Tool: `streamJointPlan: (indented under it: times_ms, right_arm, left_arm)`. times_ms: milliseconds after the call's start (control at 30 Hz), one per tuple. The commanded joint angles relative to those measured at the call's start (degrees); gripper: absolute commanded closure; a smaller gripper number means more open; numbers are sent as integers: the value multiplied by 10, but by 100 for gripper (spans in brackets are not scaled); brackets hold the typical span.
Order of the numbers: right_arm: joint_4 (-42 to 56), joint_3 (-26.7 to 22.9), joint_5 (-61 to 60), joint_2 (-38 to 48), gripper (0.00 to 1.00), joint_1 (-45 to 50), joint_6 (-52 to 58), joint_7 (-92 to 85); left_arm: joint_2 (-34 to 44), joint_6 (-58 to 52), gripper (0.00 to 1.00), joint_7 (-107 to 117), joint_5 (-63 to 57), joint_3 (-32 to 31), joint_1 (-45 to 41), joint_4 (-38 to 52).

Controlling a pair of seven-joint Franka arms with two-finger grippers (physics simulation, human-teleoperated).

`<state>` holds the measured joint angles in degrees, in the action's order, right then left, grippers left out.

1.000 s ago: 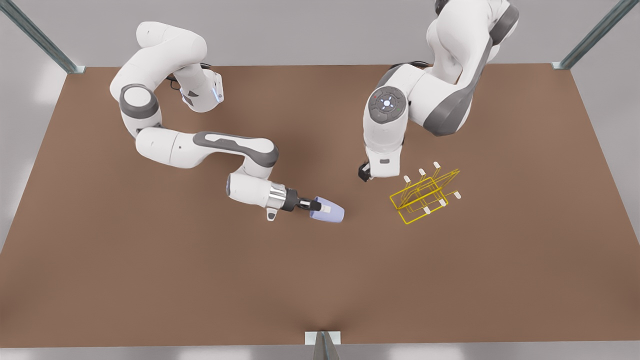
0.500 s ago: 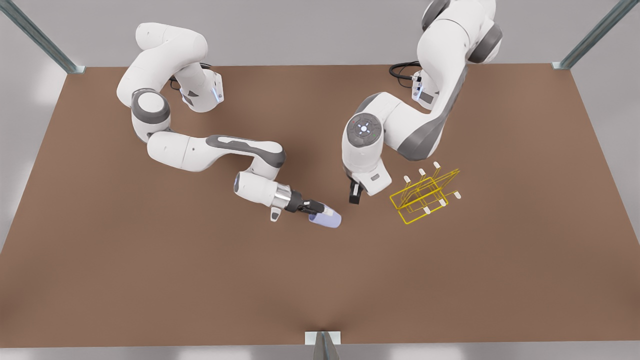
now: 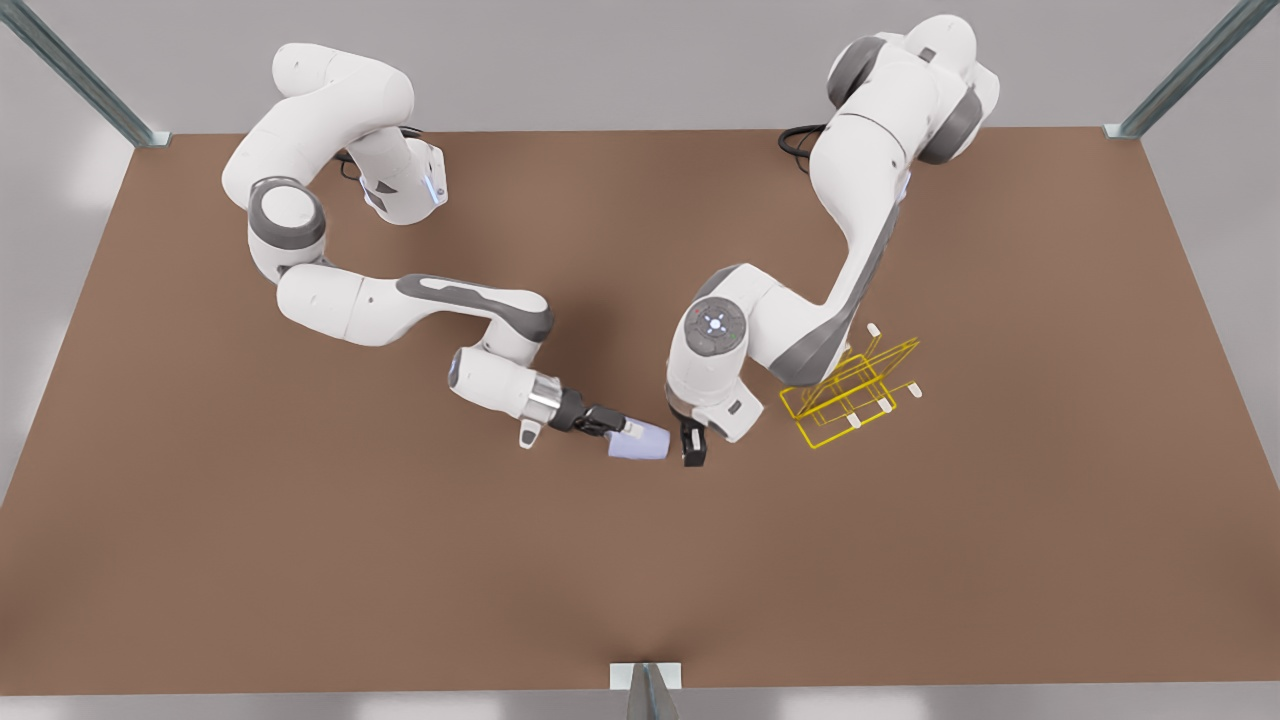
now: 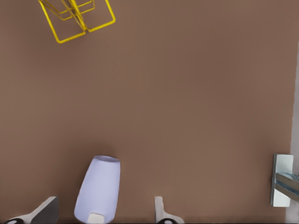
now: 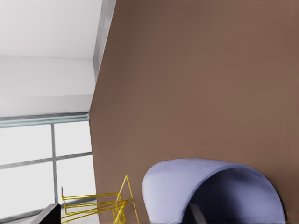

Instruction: Place the cup on the cup holder

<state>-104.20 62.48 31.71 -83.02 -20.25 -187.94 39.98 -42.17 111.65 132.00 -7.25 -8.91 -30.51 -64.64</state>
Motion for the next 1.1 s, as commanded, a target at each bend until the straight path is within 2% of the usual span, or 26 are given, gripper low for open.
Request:
streamJointPlan:
  times_ms: [0, 133, 233, 367, 433, 567, 633, 667, 700, 767, 800, 867, 900, 967, 1000, 1067]
  right_arm:
    - [-21, 0, 8, 4, 0, -18, 6, 12]
    - [-86, 0, 21, 18, 0, -70, 13, 11]
    - [-137, -5, 44, 30, 0, -123, 26, 9]
    - [-196, 2, 44, 111, 0, -232, 126, 11]
    - [-200, 30, 44, 158, 0, -305, 230, 9]
    - [-186, 114, 37, 336, 0, -465, 549, -55]
    - [-151, 116, 12, 441, 0, -474, 677, -121]
    - [-127, 110, -52, 501, 0, -478, 701, -202]
    - [-105, 80, -100, 551, 0, -473, 720, -260]
    - [-30, 9, -95, 611, 0, -431, 822, -373]
    - [42, -10, -51, 597, 0, -406, 909, -368]
    - [84, -4, -49, 597, 0, -400, 973, -369]
    - [101, -59, -58, 609, 0, -337, 999, -376]
    - [123, -443, -242, 729, 0, -12, 1007, -482]
    - [128, -533, -284, 752, 0, 76, 1011, -486]
    - [166, -540, -309, 736, 0, 101, 1023, -467]
  left_arm:
    - [-5, 75, 0, 26, 1, -1, -1, -3]
    - [-8, 65, 0, -150, 2, -4, -6, -6]
    - [-17, 67, 0, -180, 0, -4, -18, -24]
    - [-46, 75, 0, -190, -4, -3, -25, -20]
    - [-61, 89, 0, -195, -5, -1, -26, -19]
    - [-78, 105, 0, -198, -17, -1, -25, -18]
    - [-86, 133, 0, -194, -16, -1, -25, -17]
    - [-89, 134, 0, -194, -16, -1, -26, -15]
    - [-91, 138, 0, -192, -16, 0, -26, -14]
    - [-108, 139, 0, -170, -16, 12, -34, 8]
    - [-118, 145, 0, -164, -16, 25, -46, 17]
    - [-113, 132, 0, -165, -17, 26, -45, 12]
    - [-110, 94, 0, -168, -41, 26, -46, 11]
    - [-110, 65, 0, -168, -56, 26, -47, 8]
    - [-111, 66, 0, -164, -50, 25, -48, 5]
    - [-114, 69, 0, -150, -47, 25, -55, 1]
